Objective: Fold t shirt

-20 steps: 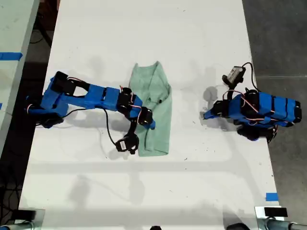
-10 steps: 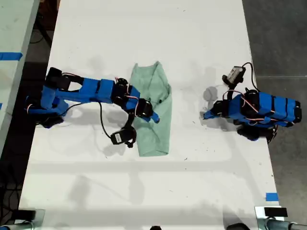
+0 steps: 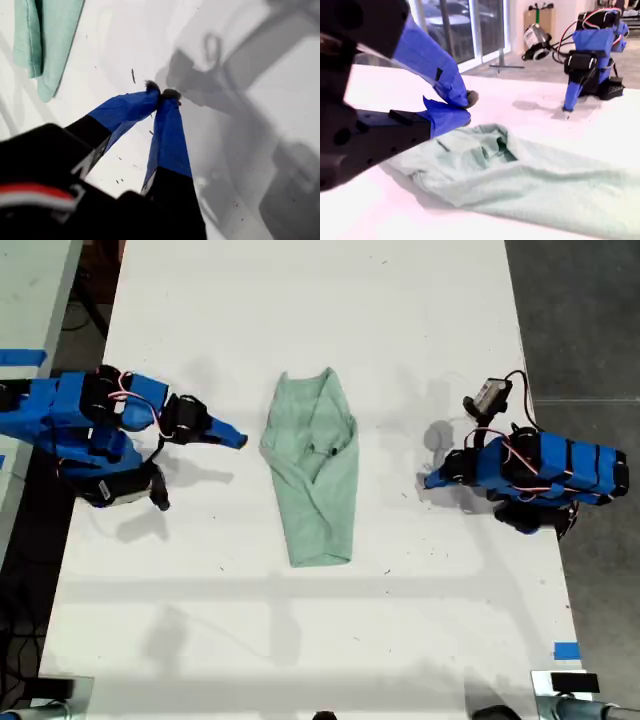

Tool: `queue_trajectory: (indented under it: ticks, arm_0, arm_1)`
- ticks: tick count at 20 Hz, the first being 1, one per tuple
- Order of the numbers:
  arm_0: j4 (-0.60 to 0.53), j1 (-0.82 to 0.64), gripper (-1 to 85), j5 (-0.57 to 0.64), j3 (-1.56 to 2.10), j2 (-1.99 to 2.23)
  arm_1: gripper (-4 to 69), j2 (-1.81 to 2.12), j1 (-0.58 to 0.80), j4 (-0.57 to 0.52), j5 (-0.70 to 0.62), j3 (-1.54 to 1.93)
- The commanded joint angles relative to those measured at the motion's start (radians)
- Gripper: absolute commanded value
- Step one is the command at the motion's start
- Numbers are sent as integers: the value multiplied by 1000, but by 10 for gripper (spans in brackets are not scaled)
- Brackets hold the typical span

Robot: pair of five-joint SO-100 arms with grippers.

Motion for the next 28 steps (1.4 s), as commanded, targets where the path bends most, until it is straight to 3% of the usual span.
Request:
queue_trajectory:
  ticks: [1,10,12,13,14,28]
  arm_0:
    - [-149,-43,-1,12,411,233]
    - [-137,-60,-1,12,503,333]
    - [-29,-81,-1,-2,563,540]
    - [101,-94,-1,-15,581,703]
    - [152,-106,-1,-35,569,707]
    - [158,-137,-1,-40,577,706]
  arm_1:
    - [19,12,9,5,11,32]
    - [19,12,2,5,8,32]
    - [19,12,2,5,6,32]
    - [19,12,3,5,5,32]
    - [19,12,3,5,3,32]
    - [19,12,2,5,5,32]
